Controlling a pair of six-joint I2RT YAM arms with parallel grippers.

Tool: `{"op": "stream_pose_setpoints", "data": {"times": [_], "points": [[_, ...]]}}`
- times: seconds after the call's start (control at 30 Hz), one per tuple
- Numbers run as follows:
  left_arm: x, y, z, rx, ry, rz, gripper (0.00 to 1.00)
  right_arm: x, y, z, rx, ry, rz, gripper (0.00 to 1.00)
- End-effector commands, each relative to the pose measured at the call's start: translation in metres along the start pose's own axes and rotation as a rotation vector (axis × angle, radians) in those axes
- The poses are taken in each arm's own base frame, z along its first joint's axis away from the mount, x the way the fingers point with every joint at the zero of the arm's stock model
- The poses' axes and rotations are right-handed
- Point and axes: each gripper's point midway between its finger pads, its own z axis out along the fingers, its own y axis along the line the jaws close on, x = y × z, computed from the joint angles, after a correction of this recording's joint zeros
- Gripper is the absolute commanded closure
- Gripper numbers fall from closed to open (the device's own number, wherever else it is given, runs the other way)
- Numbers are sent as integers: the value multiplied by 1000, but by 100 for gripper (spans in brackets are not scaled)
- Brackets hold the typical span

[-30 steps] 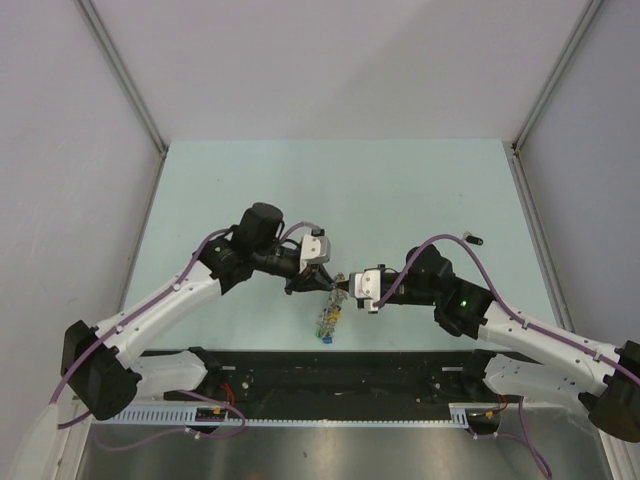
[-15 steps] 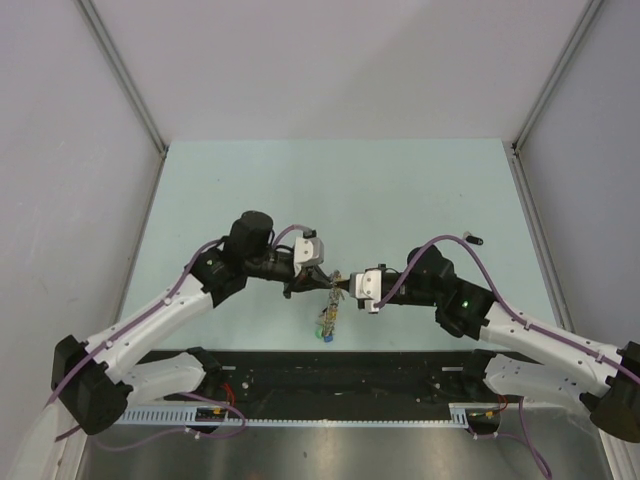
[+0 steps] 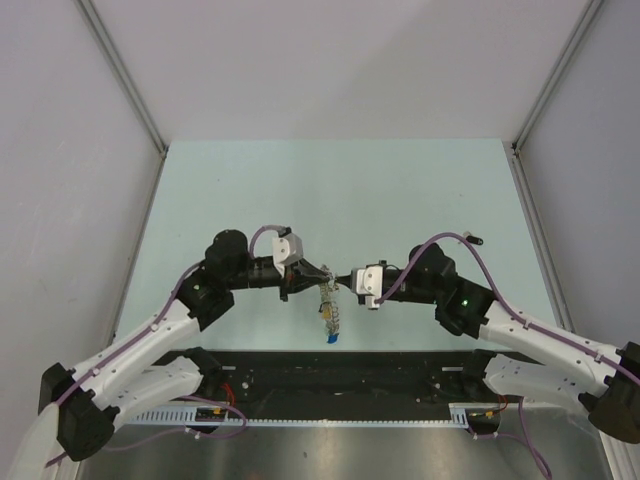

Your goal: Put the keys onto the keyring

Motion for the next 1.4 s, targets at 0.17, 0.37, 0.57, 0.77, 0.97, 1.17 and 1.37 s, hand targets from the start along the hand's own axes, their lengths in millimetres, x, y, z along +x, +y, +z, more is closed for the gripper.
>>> {"op": "stream_pose_setpoints", "data": {"times": [0.17, 0.37, 0.57, 0.77, 0.97, 1.17, 1.37], "points": [[-45, 10, -5, -85, -235, 30, 100, -15, -12, 8, 32, -67, 8, 100], [-25, 10, -5, -93, -167, -4, 90, -17, -16, 4, 51, -64, -17, 100], [-6, 10, -9, -69, -43, 45, 69, -19, -14, 2, 25, -56, -50, 100], [2, 10, -6, 11, 76, 82, 54, -15, -11, 4, -5, -30, -56, 100], [12, 11, 4, 119, 172, 89, 53, -16, -11, 3, -5, -30, -60, 100], [20, 6, 11, 202, 233, 65, 62, -15, -11, 4, -7, -28, -55, 100], [27, -1, 16, 254, 268, 54, 66, -15, -10, 5, -12, -31, -52, 100]]}}
